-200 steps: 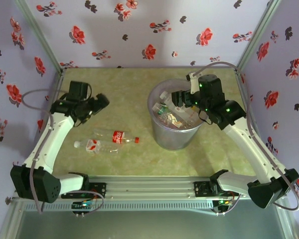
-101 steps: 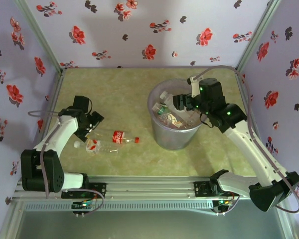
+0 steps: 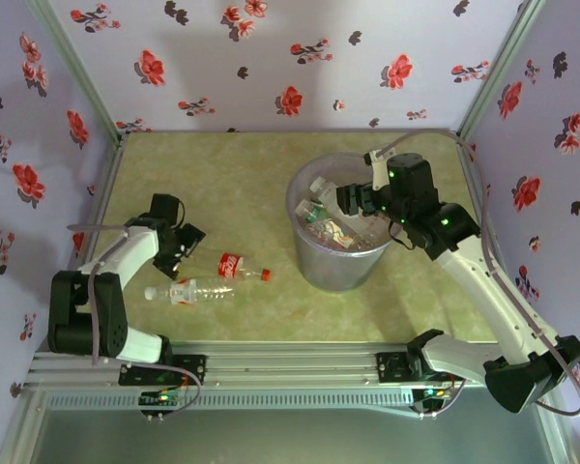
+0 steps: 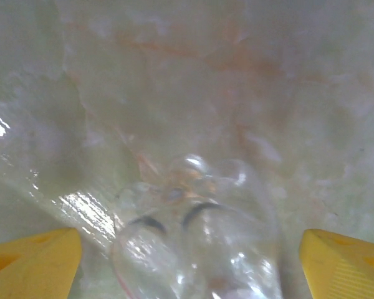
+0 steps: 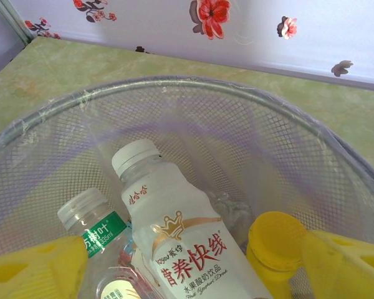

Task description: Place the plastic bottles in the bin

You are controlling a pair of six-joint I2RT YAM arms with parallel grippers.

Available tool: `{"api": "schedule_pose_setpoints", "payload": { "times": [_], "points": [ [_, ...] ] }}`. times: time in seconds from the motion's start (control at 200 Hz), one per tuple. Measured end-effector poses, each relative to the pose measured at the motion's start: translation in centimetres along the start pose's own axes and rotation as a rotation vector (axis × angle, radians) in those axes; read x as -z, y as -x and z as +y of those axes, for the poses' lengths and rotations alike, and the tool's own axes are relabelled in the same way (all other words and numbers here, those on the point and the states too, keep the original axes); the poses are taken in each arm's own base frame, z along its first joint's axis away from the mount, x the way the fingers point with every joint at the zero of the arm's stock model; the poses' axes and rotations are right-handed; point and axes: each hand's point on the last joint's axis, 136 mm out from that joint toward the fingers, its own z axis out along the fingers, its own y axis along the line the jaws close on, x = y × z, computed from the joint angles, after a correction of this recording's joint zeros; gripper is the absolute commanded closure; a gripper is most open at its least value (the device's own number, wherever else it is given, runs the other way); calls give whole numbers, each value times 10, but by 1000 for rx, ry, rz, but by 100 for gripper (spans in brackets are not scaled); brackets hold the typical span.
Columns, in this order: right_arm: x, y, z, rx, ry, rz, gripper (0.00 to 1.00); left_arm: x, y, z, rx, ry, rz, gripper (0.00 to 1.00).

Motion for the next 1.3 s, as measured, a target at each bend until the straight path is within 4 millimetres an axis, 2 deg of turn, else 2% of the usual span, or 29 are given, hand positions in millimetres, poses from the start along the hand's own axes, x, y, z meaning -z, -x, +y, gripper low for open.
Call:
{"api": "schedule_pose_setpoints", "payload": {
  "times": [0.19, 0.43, 0.555, 0.68, 0.75, 0.825, 0.905, 1.0, 1.07, 1.205, 1.3],
  "points": [
    [-2, -5, -1, 0, -2, 11, 11, -13, -6, -3, 13, 3, 20, 19],
    [-2, -5, -1, 0, -6, 11, 11, -19, -7, -6, 27, -1, 29, 39],
    [0, -6, -2, 1, -10, 14, 11, -13, -2, -17, 25, -24, 17, 49],
    [1, -8, -3, -2, -15, 25, 11, 1, 9, -39, 20, -76, -9, 57],
    [3, -5, -2, -5, -12, 26, 11, 13, 16, -53, 8, -116, -30, 58],
    [8, 3, 4, -6, -3, 18, 11, 34, 25, -70, -22, -171, -63, 63],
    [15, 17, 18, 7, 29, -5, 11, 66, 36, -94, -73, -249, -114, 67],
    [23, 34, 43, 32, 86, -36, 11, 120, 52, -129, -157, -378, -205, 75],
    [26, 45, 61, 51, 132, -53, 11, 164, 58, -150, -225, -482, -276, 76],
    [20, 57, 106, 90, 248, -48, 11, 241, 52, -172, -362, -673, -378, 84],
    [10, 60, 142, 119, 345, -29, 11, 280, 42, -182, -455, -774, -416, 87]
  ]
}}
